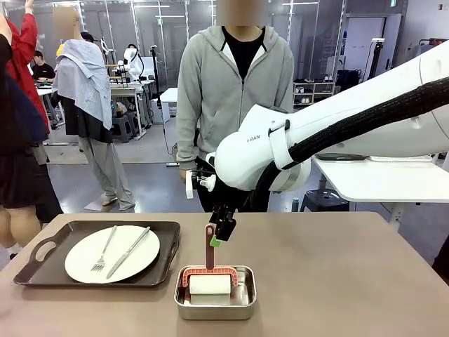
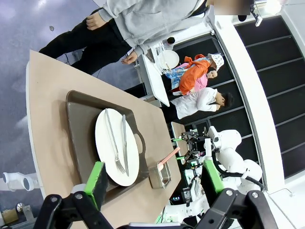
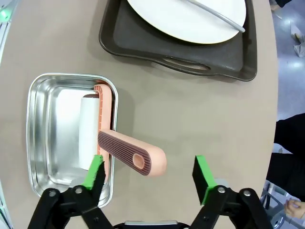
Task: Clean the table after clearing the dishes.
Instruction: Place the Lint Roller back on top of the Airtight Container, then when the right (or left) Handle tray is removed, use the right hand (or left hand) to clean the right (or left) side of the table with the Lint Roller.
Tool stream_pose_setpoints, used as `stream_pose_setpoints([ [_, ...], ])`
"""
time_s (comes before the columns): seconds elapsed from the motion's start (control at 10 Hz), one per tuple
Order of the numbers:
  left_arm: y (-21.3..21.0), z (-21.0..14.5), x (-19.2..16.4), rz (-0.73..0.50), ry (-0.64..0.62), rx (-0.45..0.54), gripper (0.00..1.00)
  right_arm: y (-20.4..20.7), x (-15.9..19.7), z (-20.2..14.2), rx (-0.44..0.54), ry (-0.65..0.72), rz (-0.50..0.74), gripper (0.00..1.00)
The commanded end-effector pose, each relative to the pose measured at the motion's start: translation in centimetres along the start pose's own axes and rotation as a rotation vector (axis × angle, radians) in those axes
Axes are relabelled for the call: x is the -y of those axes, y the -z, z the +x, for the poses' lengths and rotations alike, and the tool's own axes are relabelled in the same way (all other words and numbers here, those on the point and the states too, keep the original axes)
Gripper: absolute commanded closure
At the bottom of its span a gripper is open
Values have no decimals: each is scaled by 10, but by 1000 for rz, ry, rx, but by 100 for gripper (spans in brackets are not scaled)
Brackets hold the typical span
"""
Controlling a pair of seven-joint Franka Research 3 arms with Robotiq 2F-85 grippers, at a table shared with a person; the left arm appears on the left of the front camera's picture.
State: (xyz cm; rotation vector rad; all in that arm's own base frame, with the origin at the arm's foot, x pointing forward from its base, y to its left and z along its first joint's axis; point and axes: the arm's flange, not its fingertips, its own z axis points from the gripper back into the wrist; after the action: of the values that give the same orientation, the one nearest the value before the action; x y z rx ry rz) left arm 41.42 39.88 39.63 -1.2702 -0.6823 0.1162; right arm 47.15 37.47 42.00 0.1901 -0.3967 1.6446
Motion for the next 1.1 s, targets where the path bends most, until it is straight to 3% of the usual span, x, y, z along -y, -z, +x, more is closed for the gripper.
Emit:
stream_pose_setpoints([
  [0.0, -3, -1, 2, 9, 3, -2, 0, 1, -5, 0, 6, 11, -1, 0],
  [1.0, -3, -1, 2, 9, 3, -2, 0, 0, 0, 0, 0, 0, 0, 0],
])
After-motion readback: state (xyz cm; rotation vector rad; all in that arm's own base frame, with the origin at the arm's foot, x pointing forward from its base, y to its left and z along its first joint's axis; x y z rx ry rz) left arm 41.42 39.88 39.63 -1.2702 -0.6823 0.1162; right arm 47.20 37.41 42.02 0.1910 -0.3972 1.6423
